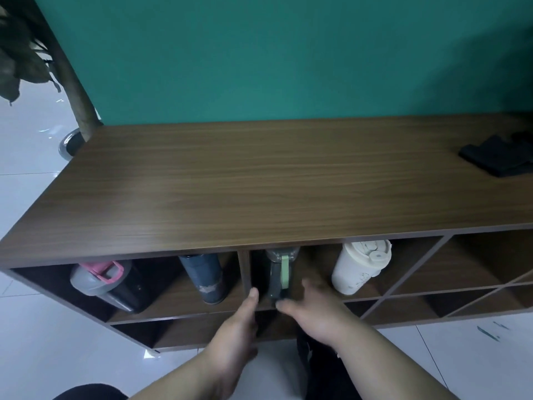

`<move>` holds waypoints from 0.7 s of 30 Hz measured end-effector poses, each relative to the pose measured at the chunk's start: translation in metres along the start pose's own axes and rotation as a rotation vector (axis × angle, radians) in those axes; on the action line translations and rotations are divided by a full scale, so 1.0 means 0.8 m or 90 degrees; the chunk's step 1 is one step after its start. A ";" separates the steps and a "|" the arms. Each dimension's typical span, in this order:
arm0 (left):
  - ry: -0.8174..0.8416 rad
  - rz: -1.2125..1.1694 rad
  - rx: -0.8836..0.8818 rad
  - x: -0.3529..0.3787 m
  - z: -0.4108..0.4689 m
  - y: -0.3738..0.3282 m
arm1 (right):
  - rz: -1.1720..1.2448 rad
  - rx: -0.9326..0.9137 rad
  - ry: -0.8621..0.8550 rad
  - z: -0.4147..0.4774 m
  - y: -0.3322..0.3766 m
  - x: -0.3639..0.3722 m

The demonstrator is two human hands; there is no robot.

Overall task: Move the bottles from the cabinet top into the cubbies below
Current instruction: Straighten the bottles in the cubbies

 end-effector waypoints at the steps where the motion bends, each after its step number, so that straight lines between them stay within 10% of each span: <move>1: 0.005 0.020 -0.017 -0.019 -0.009 -0.002 | -0.061 -0.007 0.080 -0.011 0.004 0.004; 9: -0.182 -0.025 0.153 -0.110 -0.009 -0.061 | 0.059 -0.174 0.087 -0.007 0.098 0.085; 21: -0.087 -0.002 0.200 -0.127 0.034 -0.092 | 0.261 -0.080 -0.152 0.056 0.165 0.112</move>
Point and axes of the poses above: each hand's wrist, its own z-axis towards the middle knuckle, its own x-axis out of the palm, y = z × x, the point moved 1 cm from there along z, towards the middle knuckle, and after that the axes turned 14 degrees about -z, right-handed, at the moved point
